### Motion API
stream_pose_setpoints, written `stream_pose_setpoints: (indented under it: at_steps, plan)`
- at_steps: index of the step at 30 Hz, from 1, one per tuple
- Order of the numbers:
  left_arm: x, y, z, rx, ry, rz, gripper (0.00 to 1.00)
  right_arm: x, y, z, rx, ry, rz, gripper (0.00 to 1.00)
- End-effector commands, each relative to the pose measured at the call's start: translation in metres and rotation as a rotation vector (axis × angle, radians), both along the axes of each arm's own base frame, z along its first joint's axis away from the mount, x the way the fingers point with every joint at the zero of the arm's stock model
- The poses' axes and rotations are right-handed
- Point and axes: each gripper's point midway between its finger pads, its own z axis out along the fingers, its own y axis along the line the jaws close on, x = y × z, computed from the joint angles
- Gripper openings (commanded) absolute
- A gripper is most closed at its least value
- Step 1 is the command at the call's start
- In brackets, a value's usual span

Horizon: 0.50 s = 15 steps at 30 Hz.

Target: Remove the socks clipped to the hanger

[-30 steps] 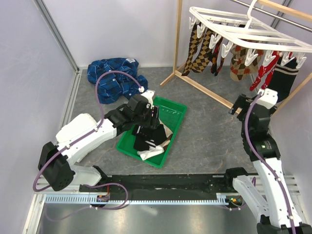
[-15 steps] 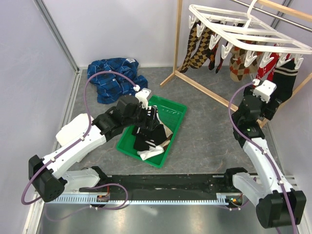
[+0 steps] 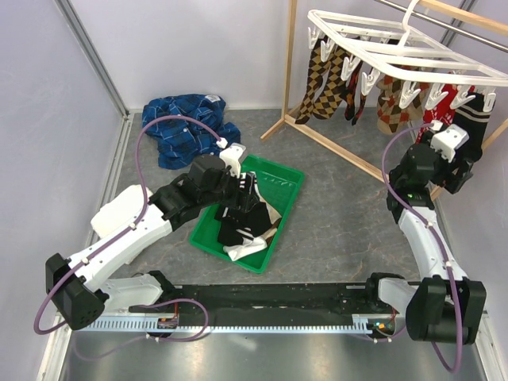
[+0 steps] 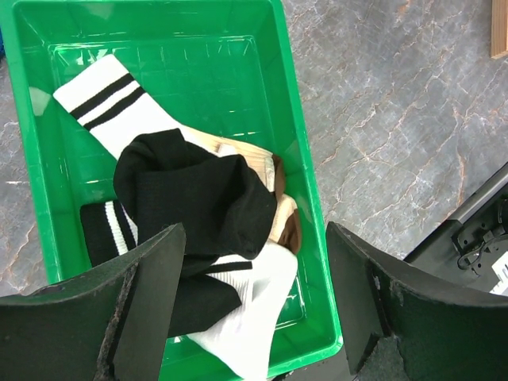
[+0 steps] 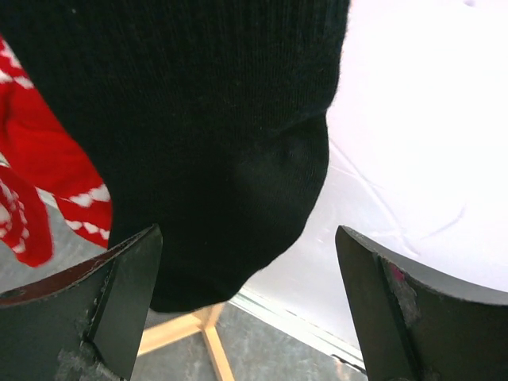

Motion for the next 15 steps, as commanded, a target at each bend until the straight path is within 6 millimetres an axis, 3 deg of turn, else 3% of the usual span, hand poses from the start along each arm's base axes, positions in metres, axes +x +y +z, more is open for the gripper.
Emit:
stream_pose_setpoints:
  at_steps: [1,3,5,6,9,12,15]
  plan:
    - [0.009,-0.001,0.028,-0.033,-0.088,0.004,0.79,0.02,-0.005,0.023,0.026,-0.136,0.036,0.97]
    - [0.01,-0.003,0.034,-0.044,-0.09,0.006,0.79,0.026,-0.005,0.022,0.032,-0.149,0.064,0.9]
    - [0.01,-0.005,0.037,-0.052,-0.086,0.008,0.78,0.031,-0.008,0.019,0.036,-0.144,0.076,0.77]
    - [0.01,-0.006,0.038,-0.055,-0.086,0.009,0.78,0.032,-0.008,0.018,0.041,-0.149,0.083,0.52]
    - [0.01,-0.005,0.04,-0.06,-0.083,0.012,0.78,0.036,-0.006,0.016,0.043,-0.154,0.112,0.21]
    - [0.009,-0.004,0.039,-0.058,-0.083,0.013,0.77,0.047,0.002,0.014,0.071,-0.145,0.184,0.03]
    - [0.01,0.0,0.038,-0.049,-0.09,0.029,0.77,0.045,0.009,0.018,0.105,-0.159,0.224,0.0]
